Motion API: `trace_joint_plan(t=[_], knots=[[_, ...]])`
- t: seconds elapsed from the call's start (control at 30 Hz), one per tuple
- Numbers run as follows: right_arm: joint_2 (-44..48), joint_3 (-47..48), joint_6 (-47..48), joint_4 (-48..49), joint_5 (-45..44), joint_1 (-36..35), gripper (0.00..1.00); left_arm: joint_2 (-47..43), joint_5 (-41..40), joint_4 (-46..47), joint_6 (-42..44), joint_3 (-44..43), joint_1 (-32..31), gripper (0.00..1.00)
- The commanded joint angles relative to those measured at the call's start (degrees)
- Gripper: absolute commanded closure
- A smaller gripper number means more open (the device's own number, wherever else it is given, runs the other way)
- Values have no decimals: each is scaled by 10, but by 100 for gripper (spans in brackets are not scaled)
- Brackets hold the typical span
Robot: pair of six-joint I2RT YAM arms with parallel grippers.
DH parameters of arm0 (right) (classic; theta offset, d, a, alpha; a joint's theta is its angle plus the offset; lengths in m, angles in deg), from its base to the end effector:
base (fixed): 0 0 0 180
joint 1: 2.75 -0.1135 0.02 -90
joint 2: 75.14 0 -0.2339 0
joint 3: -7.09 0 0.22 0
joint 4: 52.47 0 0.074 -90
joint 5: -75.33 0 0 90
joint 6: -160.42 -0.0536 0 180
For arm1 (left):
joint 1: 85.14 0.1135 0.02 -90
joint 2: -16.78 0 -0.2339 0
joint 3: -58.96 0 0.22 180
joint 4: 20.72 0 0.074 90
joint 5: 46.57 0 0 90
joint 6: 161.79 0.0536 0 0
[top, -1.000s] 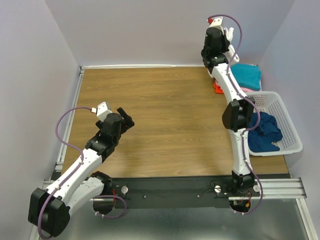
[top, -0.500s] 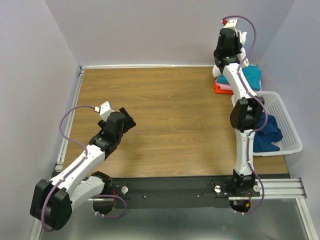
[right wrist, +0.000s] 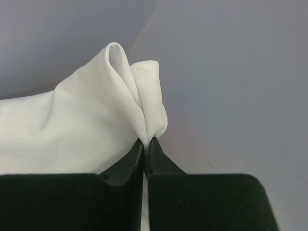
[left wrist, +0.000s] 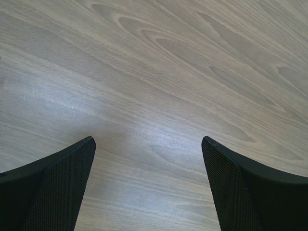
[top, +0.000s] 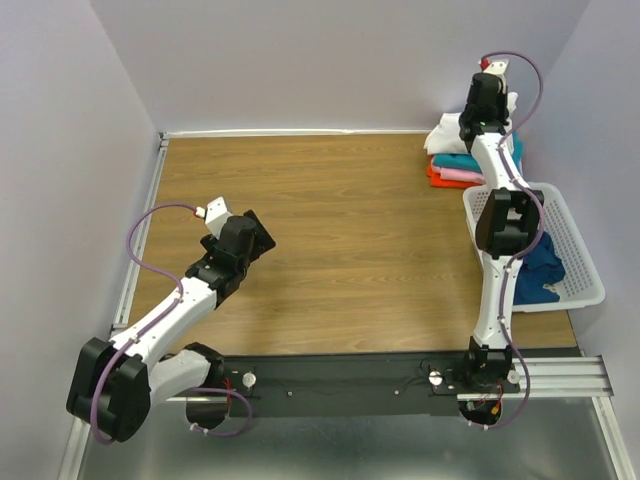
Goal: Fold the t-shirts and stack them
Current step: Neatly place the folded tshirt to the corner, then reset both grippers
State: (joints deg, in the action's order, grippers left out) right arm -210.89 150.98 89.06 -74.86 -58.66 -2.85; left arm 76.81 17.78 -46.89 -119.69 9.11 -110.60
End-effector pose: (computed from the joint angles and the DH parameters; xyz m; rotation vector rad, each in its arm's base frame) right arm 0.5145 -0.0363 0.2802 0.2589 1.8257 -0.9217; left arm 0.2070 -0.0729 0.2047 -0.6553 2.0427 -0.2547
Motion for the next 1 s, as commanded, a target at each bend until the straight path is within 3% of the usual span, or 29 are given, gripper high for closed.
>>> trace_joint_plan(t=[0.0, 0.13, 0.17, 0.23, 0.37, 0.67, 0.8, 0.97], knots=[[-22, -12, -41, -9, 43, 30, 88, 12, 1, 7, 4, -20, 4, 2], [-33, -14, -73, -22, 71, 48, 48, 12, 2, 7, 3, -25, 4, 2], [-35, -12, -80, -26, 67, 51, 28, 11, 2, 6, 4, -25, 4, 2], [-36, -9, -86, -29, 58, 58, 1, 8, 2, 5, 5, -27, 4, 2], [4, -35, -120, -49, 83, 60, 0, -12, 0, -1, 7, -27, 4, 2], [211, -215, -271, -60, 334, 60, 0, -84, -13, -15, 30, -40, 5, 2], [315, -365, -330, -60, 421, 59, 0, -112, -14, -3, 38, -41, 6, 2], [486, -547, -364, -32, 430, 15, 0, -119, -3, -5, 48, -47, 6, 2]])
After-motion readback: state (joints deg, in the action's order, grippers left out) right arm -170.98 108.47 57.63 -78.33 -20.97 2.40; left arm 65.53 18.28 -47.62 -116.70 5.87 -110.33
